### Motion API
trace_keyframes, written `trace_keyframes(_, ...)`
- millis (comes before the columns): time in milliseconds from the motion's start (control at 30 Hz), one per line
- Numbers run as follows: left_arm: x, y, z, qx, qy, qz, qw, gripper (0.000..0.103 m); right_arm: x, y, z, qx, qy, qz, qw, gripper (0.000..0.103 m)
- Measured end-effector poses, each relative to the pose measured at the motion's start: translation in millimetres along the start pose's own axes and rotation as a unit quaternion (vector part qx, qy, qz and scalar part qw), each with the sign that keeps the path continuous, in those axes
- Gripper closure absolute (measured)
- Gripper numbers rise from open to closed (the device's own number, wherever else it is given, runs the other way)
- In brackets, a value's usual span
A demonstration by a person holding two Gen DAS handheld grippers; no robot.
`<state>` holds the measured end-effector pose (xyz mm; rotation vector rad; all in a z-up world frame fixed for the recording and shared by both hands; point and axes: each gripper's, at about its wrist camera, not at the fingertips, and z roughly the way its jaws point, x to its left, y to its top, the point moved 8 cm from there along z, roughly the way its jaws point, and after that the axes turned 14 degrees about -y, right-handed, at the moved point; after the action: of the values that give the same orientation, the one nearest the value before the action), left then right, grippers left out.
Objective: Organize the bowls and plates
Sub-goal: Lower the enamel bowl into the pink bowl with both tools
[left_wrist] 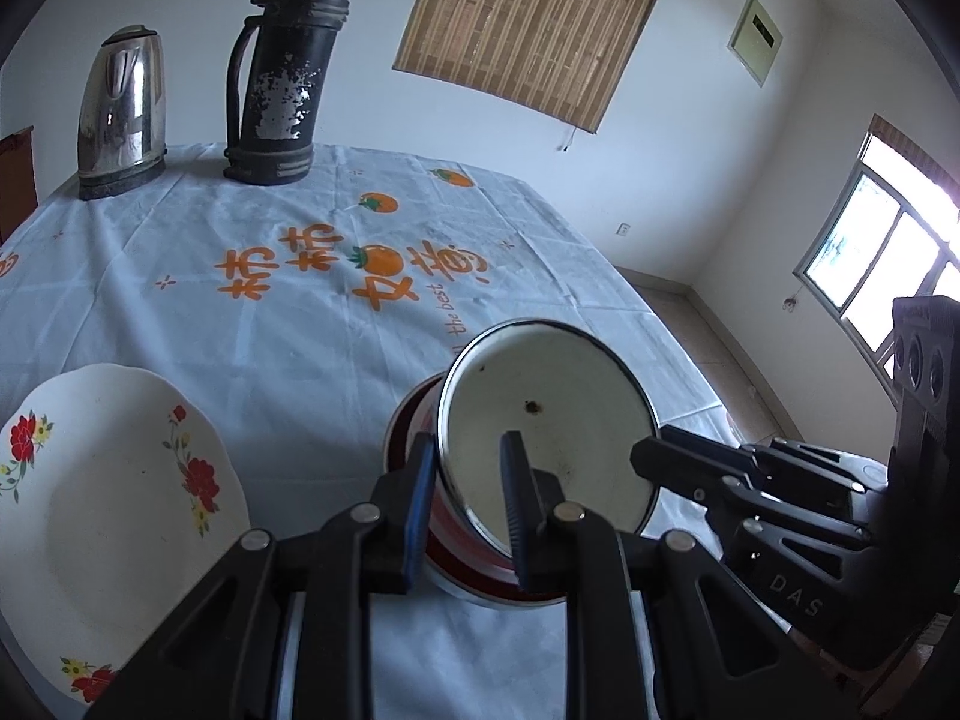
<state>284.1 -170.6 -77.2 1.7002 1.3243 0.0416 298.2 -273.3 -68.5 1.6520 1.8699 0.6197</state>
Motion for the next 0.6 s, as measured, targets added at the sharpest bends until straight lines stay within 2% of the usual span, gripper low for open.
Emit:
trace_keyframes(233, -0.5, -1.5, 0.3, 0.007, -0.022, -0.015, 0.9996, 0.086, -3.1, 1.4, 9.0, 0.02, 0.005, -0.004, 1.0, 0.089)
trace_keyframes(600, 4.3, -4.5, 5.2, 0.017, -0.022, -0.027, 0.9992, 0.086, -3.2, -0.9, 16.3, 0.032, 0.006, -0.008, 0.999, 0.089)
